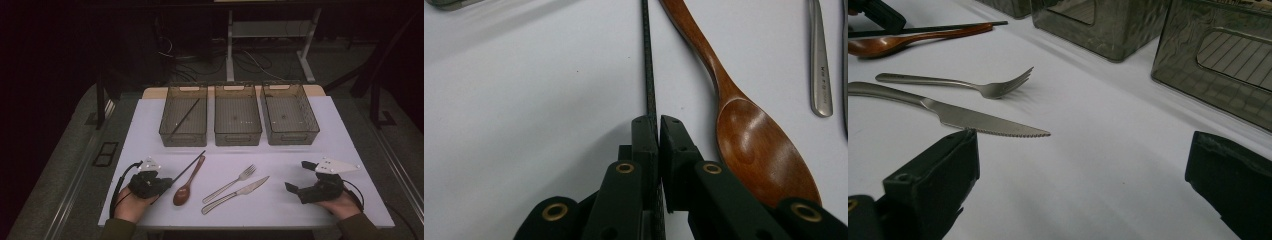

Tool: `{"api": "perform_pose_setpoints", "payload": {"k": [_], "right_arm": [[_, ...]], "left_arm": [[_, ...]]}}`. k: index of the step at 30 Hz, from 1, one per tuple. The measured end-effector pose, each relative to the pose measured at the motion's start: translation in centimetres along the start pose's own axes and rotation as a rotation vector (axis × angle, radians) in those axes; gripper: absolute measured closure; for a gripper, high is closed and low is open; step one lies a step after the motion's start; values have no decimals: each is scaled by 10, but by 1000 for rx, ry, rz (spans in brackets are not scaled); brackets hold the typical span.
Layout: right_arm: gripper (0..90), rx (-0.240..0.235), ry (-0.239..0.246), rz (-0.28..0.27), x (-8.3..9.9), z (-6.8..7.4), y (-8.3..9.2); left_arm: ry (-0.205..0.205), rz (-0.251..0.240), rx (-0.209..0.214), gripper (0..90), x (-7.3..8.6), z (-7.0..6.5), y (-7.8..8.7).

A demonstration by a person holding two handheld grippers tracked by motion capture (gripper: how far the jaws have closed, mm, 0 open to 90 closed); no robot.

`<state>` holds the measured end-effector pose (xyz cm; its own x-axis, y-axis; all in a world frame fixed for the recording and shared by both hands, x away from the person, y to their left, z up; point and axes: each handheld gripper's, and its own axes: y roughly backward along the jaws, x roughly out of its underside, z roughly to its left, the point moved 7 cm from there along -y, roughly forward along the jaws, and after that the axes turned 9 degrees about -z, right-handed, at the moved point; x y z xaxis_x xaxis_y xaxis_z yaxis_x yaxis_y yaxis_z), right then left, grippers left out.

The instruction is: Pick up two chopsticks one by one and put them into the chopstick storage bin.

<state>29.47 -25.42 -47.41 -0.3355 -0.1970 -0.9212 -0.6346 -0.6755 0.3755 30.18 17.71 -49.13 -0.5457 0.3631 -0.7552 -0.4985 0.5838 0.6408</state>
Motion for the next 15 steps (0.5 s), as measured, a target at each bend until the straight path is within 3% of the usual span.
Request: {"api": "perform_pose_setpoints", "payload": {"k": [15], "right_arm": [[2, 1, 2, -4, 0, 0, 0]], "left_arm": [[-10, -46, -11, 852, -9, 1, 11]]}}
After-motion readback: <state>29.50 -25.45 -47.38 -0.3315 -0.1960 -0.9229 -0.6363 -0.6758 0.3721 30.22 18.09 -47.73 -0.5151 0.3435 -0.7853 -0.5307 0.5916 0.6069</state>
